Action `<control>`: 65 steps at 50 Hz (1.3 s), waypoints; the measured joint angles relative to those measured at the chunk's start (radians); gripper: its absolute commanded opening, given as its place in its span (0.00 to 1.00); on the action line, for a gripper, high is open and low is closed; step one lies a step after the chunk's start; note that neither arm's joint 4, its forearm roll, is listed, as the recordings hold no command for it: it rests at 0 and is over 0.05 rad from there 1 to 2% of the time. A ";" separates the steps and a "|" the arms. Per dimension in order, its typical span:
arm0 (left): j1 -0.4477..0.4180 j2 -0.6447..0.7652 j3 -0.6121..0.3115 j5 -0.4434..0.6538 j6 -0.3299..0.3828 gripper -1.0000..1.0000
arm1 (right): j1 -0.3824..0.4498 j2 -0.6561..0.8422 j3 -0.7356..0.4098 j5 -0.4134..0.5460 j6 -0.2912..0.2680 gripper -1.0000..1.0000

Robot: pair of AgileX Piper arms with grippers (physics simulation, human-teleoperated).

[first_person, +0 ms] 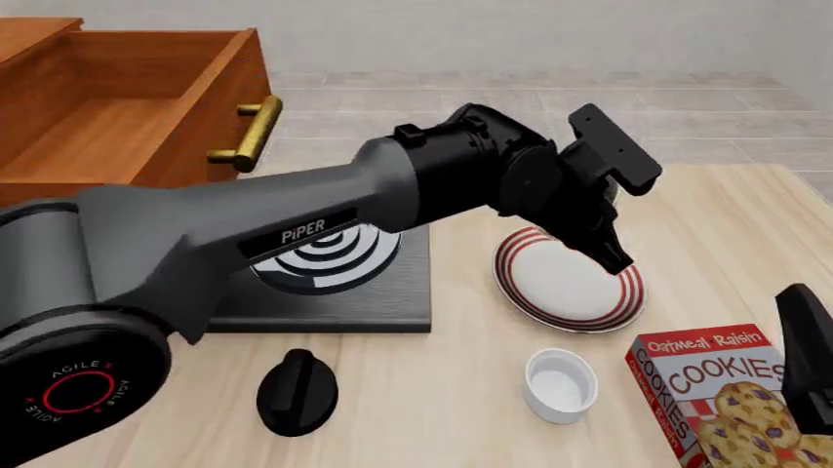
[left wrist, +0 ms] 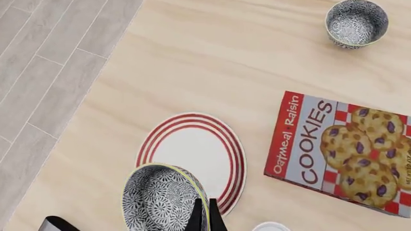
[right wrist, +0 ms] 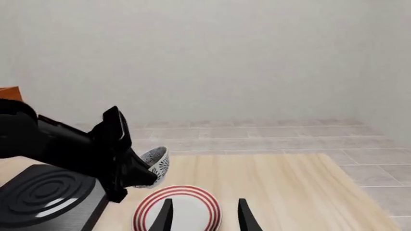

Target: Pick the akita bowl in the top layer of the wooden cabinet and place it on the plate.

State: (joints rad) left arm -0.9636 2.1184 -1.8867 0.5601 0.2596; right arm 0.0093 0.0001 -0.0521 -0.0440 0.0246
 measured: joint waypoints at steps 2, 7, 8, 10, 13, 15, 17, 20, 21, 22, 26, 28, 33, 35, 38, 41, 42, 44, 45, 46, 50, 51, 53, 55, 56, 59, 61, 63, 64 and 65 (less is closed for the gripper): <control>0.002 0.008 -0.006 0.003 0.000 0.00 | 0.000 0.000 0.000 0.000 0.001 1.00; 0.005 0.032 -0.026 0.012 -0.001 0.00 | -0.002 0.000 0.000 0.000 0.002 1.00; 0.006 0.036 -0.030 0.014 -0.002 0.00 | -0.002 0.000 0.000 0.000 0.002 1.00; 0.007 0.045 -0.038 0.017 -0.003 0.00 | -0.002 0.000 0.000 0.000 0.003 1.00; 0.010 0.061 -0.053 0.023 -0.005 0.00 | -0.003 0.000 0.000 0.000 0.004 1.00; 0.011 0.073 -0.065 0.029 -0.007 0.00 | -0.003 0.000 0.000 0.001 0.004 1.00; 0.012 0.088 -0.082 0.037 -0.009 0.00 | -0.004 0.000 0.000 0.001 0.005 1.00; 0.014 0.112 -0.110 0.050 -0.013 0.00 | -0.005 0.000 -0.001 0.001 0.006 1.00; 0.014 0.121 -0.120 0.055 -0.015 0.00 | -0.005 0.000 -0.001 0.001 0.006 1.00; 0.015 0.129 -0.131 0.060 -0.017 0.00 | -0.005 0.000 -0.001 0.002 0.006 1.00; 0.018 0.165 -0.172 0.081 -0.026 0.00 | -0.006 0.000 -0.001 0.002 0.007 1.00; 0.021 0.181 -0.190 0.089 -0.030 0.00 | -0.007 0.000 -0.001 0.002 0.007 1.00; 0.026 0.219 -0.231 0.109 -0.043 0.00 | -0.008 0.000 0.000 0.002 0.009 1.00; 0.029 0.232 -0.245 0.115 -0.048 0.00 | -0.008 0.000 0.000 0.002 0.009 1.00; 0.032 0.250 -0.264 0.124 -0.057 0.00 | -0.008 0.000 0.000 0.002 0.010 1.00; 0.035 0.265 -0.280 0.132 -0.068 0.00 | -0.008 0.000 0.001 0.002 0.010 1.00; 0.035 0.269 -0.285 0.134 -0.071 0.00 | -0.009 0.000 0.001 0.002 0.011 1.00; 0.036 0.277 -0.293 0.138 -0.078 0.00 | -0.009 0.000 0.001 0.002 0.011 1.00; 0.037 0.280 -0.296 0.139 -0.081 0.00 | -0.009 0.000 0.001 0.002 0.011 1.00; 0.037 0.282 -0.297 0.140 -0.085 0.00 | -0.009 0.000 0.001 0.002 0.011 1.00; 0.037 0.287 -0.297 0.139 -0.102 0.00 | -0.009 0.000 0.002 0.002 0.012 1.00; 0.037 0.287 -0.295 0.138 -0.106 0.00 | -0.009 0.000 0.002 0.002 0.012 1.00; 0.037 0.289 -0.293 0.136 -0.112 0.00 | -0.009 0.000 0.002 0.002 0.012 1.00; 0.037 0.291 -0.293 0.135 -0.118 0.00 | -0.009 0.000 0.002 0.002 0.013 1.00; 0.037 0.292 -0.292 0.134 -0.121 0.00 | -0.009 0.000 0.002 0.002 0.013 1.00; 0.035 0.293 -0.288 0.130 -0.128 0.00 | -0.010 0.000 0.003 0.002 0.013 1.00; 0.034 0.295 -0.285 0.127 -0.133 0.00 | -0.010 0.000 0.003 0.002 0.014 1.00; 0.033 0.296 -0.282 0.125 -0.136 0.00 | -0.010 0.000 0.003 0.001 0.014 1.00; 0.032 0.296 -0.280 0.123 -0.138 0.00 | -0.011 0.000 0.003 0.001 0.014 1.00; 0.031 0.296 -0.278 0.122 -0.140 0.00 | -0.011 0.000 0.003 0.001 0.014 1.00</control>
State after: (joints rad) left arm -0.9325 2.4146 -2.1648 0.6817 0.1200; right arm -0.0015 0.0002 -0.0489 -0.0429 0.0390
